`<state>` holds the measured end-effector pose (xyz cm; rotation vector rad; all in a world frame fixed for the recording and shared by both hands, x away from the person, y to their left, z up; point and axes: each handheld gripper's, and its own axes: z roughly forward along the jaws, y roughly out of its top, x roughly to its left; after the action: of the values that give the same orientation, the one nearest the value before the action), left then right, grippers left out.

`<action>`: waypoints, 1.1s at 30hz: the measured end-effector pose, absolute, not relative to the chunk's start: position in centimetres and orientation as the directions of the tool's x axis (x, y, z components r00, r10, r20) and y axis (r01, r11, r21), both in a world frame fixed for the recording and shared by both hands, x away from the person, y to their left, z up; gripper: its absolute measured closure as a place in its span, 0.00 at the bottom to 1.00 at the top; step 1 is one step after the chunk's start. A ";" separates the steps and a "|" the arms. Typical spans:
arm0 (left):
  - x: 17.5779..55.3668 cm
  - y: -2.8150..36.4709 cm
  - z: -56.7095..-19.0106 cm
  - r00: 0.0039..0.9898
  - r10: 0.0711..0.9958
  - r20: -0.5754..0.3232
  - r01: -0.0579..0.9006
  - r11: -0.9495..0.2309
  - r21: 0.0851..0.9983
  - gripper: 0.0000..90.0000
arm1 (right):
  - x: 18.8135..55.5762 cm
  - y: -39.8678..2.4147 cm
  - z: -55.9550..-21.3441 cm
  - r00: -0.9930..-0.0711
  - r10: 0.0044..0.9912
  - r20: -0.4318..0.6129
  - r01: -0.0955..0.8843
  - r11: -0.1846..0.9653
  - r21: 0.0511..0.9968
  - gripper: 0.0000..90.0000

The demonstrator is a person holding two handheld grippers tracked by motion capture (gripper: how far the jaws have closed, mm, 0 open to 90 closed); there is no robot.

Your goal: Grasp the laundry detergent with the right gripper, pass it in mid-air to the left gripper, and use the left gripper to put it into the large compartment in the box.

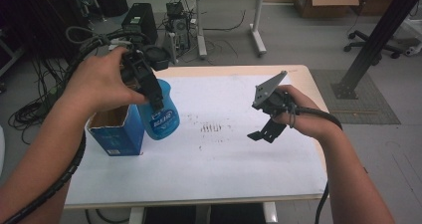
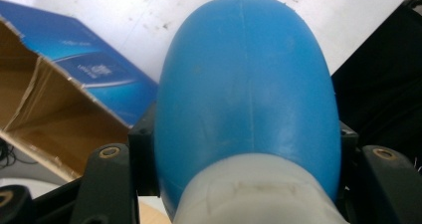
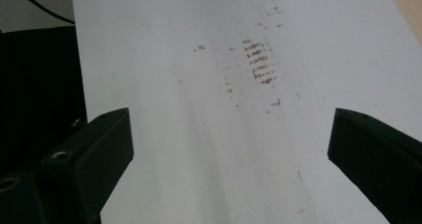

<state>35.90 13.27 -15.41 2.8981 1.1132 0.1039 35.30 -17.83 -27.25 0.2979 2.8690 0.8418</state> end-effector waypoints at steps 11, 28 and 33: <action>36.9 15.9 -13.6 0.637 0.770 0.024 0.769 -0.638 0.044 0.43 | 36.0 -18.7 -27.0 -0.966 0.248 -0.066 0.189 0.861 0.472 0.05; 38.6 20.5 -10.3 0.431 0.902 0.040 0.902 -0.432 0.028 0.43 | 36.6 -19.0 -28.0 -0.968 0.246 -0.052 0.205 0.891 0.405 0.05; 39.1 21.3 -9.6 0.375 0.926 0.045 0.926 -0.376 0.022 0.43 | 36.9 -19.1 -28.3 -0.967 0.250 -0.040 0.217 0.900 0.379 0.05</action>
<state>39.06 21.25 -9.61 2.6102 1.7583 0.0788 36.92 -19.05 -28.29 0.3667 2.9759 0.5779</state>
